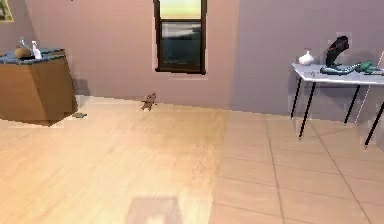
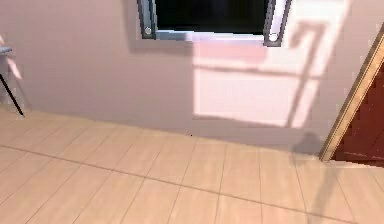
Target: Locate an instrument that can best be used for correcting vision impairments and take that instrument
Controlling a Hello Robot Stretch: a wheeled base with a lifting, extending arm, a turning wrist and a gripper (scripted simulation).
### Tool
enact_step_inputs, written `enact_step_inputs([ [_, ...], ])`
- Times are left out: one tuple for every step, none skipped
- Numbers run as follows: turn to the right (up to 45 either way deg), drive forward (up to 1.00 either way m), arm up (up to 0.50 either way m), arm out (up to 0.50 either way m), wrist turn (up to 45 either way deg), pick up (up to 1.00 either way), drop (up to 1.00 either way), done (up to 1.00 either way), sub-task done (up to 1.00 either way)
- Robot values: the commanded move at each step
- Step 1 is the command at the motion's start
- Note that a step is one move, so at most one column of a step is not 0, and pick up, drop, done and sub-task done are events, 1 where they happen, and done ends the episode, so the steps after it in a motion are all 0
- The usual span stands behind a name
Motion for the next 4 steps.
enact_step_inputs([
  [18.0, 0.00, 0.00, 0.00, 0.0, 0.00, 0.00, 0.00, 0.00],
  [0.0, 1.00, 0.00, 0.00, 0.0, 0.00, 0.00, 0.00, 0.00],
  [0.0, 1.00, 0.00, 0.00, 0.0, 0.00, 0.00, 0.00, 0.00],
  [0.0, 0.10, 0.00, 0.00, 0.0, 0.00, 0.00, 0.00, 0.00],
])
